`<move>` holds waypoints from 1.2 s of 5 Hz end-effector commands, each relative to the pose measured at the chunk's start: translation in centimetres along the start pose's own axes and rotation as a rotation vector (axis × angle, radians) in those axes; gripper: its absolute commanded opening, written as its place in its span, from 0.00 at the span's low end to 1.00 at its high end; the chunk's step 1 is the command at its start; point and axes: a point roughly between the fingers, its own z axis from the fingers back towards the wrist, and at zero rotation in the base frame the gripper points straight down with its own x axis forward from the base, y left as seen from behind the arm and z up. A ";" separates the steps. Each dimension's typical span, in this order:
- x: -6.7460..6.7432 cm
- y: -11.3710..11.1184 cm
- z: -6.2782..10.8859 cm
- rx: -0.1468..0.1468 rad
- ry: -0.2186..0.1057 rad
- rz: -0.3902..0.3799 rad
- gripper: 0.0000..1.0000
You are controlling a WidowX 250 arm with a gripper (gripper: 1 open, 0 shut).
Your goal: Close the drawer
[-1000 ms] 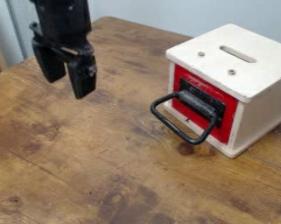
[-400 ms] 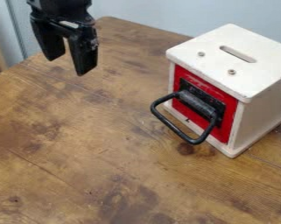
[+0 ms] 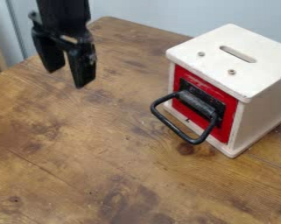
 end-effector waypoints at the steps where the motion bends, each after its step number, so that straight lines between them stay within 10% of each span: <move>1: -0.5 0.0 0.2 0.006 -0.039 -0.008 1.00; 4: 0.3 -0.5 5.1 0.032 -0.080 0.115 1.00; 6: 0.1 -0.9 0.5 0.016 -0.045 0.100 1.00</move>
